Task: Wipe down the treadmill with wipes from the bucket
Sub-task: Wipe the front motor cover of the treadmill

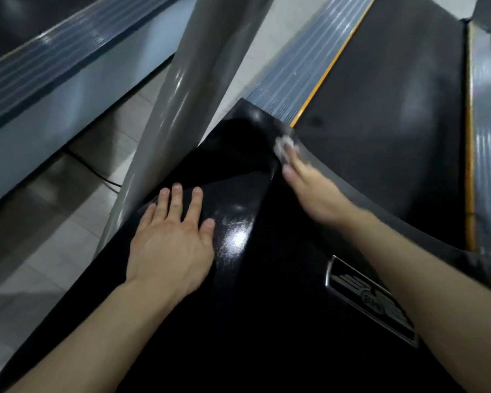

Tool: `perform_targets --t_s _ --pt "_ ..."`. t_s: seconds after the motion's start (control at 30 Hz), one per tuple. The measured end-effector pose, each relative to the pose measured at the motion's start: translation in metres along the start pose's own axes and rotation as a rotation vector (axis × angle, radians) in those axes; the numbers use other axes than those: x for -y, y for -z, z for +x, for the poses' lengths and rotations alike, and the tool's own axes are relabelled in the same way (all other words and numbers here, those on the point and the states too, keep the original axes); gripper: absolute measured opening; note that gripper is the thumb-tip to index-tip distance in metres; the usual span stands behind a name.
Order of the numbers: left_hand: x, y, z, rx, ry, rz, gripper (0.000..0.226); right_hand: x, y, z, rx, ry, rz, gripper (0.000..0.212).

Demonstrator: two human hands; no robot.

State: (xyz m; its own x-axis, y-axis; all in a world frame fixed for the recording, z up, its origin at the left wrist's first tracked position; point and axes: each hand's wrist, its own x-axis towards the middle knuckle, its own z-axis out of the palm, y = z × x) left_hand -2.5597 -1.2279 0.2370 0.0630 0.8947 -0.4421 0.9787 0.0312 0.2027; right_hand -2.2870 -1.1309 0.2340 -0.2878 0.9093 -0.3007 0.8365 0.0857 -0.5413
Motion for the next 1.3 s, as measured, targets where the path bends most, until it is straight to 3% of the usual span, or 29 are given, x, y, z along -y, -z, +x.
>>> perform_targets --t_s 0.07,0.1,0.17,0.27,0.37,0.5,0.53,0.6,0.67,0.7,0.77,0.93,0.97,1.03,1.1,1.17,1.23,1.3 --pt "0.002 0.0 0.0 0.003 0.011 0.01 0.069 -0.008 0.008 0.05 -0.086 -0.314 0.052 0.073" --pt "0.003 -0.001 0.001 0.006 0.008 0.014 0.069 -0.005 0.005 0.053 -0.095 -0.354 0.044 0.07" --pt "0.004 -0.001 0.002 0.005 0.004 0.011 0.069 0.029 -0.02 0.001 -0.076 -0.194 -0.001 0.063" --pt "0.004 -0.003 0.002 0.005 0.009 0.0 0.069 0.078 -0.058 -0.122 -0.002 -0.01 0.156 0.064" --pt "0.006 -0.002 0.004 0.019 0.018 -0.002 0.069 0.035 -0.051 -0.083 -0.017 0.071 -0.119 0.07" --pt "0.007 -0.002 0.005 0.017 0.019 -0.006 0.069 -0.015 -0.013 0.043 -0.098 -0.458 -0.009 0.071" --pt "0.007 -0.002 0.005 0.019 0.014 -0.007 0.069 -0.009 -0.02 0.034 -0.109 -0.414 -0.031 0.075" --pt "0.008 0.0 0.003 0.024 0.02 -0.006 0.069 0.035 -0.051 -0.045 -0.11 -0.108 -0.1 0.074" --pt "0.006 0.001 0.002 0.023 0.025 0.001 0.069 0.084 -0.078 -0.155 -0.054 0.123 0.052 0.069" --pt "0.005 0.002 0.002 0.025 0.027 0.005 0.069 0.095 -0.085 -0.192 -0.009 0.161 0.095 0.07" --pt "0.006 0.003 0.004 0.031 0.026 0.005 0.068 0.08 -0.077 -0.184 -0.031 0.247 -0.026 0.071" --pt "0.01 0.007 0.007 0.061 0.02 -0.031 0.068 0.023 -0.03 -0.018 -0.121 -0.24 0.056 0.069" --pt "0.01 0.008 0.009 0.076 0.022 -0.034 0.068 0.025 -0.036 -0.024 -0.127 -0.236 0.052 0.069" --pt "0.009 0.014 0.006 0.086 0.037 -0.086 0.066 0.053 -0.055 -0.096 -0.121 -0.049 0.018 0.069" --pt "0.003 0.015 -0.013 0.025 0.027 -0.165 0.063 0.081 -0.084 -0.202 -0.077 0.229 -0.018 0.07" --pt "-0.006 0.008 -0.052 -0.093 -0.004 -0.206 0.059 0.079 -0.096 -0.26 -0.004 0.341 -0.063 0.068" --pt "-0.019 0.0 -0.099 -0.219 -0.023 -0.2 0.056 0.067 -0.088 -0.222 -0.071 0.317 -0.14 0.065" --pt "-0.031 -0.01 -0.14 -0.323 -0.014 -0.183 0.049 0.073 -0.076 -0.15 -0.162 0.089 -0.08 0.071"
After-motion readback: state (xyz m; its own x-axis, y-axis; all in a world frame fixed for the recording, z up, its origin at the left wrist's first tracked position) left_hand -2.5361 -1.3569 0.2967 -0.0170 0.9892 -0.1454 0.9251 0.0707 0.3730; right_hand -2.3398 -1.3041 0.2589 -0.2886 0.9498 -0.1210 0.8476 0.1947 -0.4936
